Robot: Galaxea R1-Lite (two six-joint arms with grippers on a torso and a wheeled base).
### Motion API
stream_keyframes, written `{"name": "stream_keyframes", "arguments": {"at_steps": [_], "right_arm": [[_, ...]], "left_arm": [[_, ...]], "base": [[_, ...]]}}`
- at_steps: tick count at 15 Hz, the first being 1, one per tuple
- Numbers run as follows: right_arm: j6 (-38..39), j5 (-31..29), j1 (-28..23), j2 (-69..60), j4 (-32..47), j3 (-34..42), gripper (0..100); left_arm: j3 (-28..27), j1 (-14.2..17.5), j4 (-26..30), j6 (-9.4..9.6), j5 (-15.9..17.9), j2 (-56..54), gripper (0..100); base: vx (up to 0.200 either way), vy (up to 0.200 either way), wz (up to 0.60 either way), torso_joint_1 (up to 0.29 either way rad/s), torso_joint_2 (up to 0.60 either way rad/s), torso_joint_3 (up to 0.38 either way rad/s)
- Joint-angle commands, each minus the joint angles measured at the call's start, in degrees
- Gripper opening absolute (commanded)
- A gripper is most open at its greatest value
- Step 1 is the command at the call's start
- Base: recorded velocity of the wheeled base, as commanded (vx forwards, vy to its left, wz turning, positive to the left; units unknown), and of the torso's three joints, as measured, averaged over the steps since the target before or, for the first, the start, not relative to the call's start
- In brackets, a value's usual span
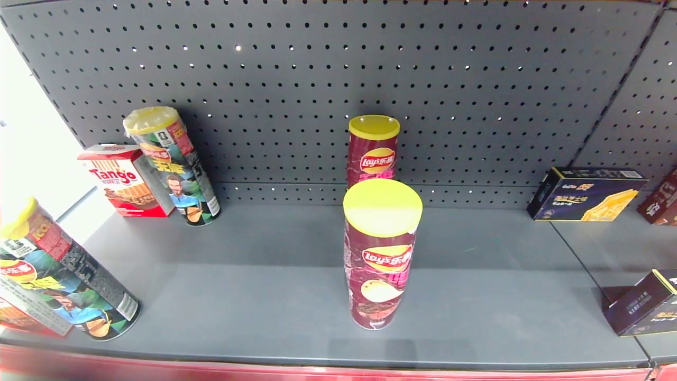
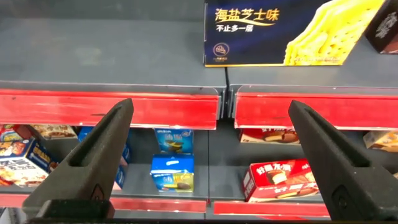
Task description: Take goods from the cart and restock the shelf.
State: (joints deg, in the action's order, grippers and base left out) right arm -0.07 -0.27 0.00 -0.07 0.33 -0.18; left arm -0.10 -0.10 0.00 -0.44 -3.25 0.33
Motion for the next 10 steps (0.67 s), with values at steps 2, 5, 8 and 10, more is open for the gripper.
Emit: {"name": "stream_keyframes", "arguments": {"at_steps": [2,5,8,10], "right_arm": [[-0.01,0.0,0.0,0.07,0.02,0.01,100],[-0.01,0.0,0.0,0.07,0.02,0.01,100],[-0.01,0.0,0.0,0.07,0.02,0.01,100],[-0.01,0.0,0.0,0.07,0.02,0.01,100]], "left_arm": [[0.01,0.01,0.0,0.0,0.0,0.02,100],[0.01,0.01,0.0,0.0,0.09,0.02,100],[0.01,0.01,0.0,0.09,0.18,-0.07,100],[0.01,0.01,0.0,0.0,0.09,0.02,100]], "base": [[0.0,0.0,0.0,0.0,0.0,0.0],[0.0,0.0,0.0,0.0,0.0,0.0],[0.0,0.0,-0.2,0.001,0.0,-0.001],[0.0,0.0,0.0,0.0,0.0,0.0]]}}
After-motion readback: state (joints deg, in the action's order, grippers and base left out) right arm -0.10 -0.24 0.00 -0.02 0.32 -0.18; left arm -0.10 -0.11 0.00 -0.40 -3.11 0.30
